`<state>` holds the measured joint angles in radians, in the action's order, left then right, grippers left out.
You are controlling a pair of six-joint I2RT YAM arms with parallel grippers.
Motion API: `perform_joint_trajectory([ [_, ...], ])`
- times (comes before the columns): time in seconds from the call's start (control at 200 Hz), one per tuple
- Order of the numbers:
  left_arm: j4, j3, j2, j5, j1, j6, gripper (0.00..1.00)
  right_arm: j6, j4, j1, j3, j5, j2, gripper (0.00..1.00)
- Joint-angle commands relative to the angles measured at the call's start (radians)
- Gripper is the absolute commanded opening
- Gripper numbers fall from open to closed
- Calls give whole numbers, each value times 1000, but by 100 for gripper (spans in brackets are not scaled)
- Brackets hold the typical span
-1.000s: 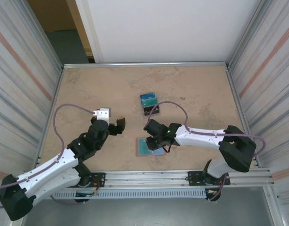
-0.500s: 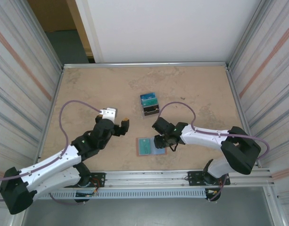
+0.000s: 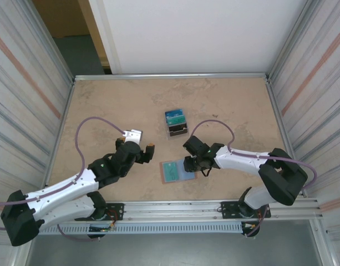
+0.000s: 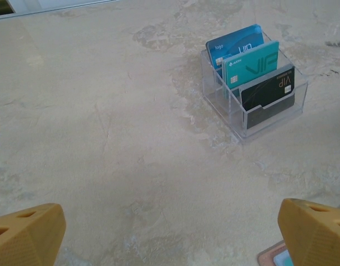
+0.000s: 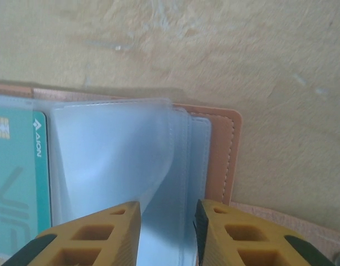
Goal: Take the credit cards out of the card holder
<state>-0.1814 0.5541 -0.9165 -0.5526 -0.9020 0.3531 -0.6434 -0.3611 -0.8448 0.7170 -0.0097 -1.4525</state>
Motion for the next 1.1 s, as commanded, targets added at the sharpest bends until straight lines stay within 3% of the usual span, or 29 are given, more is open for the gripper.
perform_joint_trajectory([
  [0.0,23,-17,-16,-24,23,43,99,11,40,22,3,-18,-23,32],
  [0.17,31,-12,-37,21,48,36,99,37,15,45,48,-18,-53,30],
  [0.326,-29,4,-40,33,29,15,99,37,-48,46,59,-3,9,32],
  [0.591,-128,2,-97,-78,-155,117,99,-2,-157,51,61,46,207,43],
  [0.867,-111,37,-323,-124,-307,258,99,-85,-67,50,39,-119,247,45],
  [1.097,-42,48,-425,-104,-313,264,99,-127,39,52,18,-218,154,36],
])
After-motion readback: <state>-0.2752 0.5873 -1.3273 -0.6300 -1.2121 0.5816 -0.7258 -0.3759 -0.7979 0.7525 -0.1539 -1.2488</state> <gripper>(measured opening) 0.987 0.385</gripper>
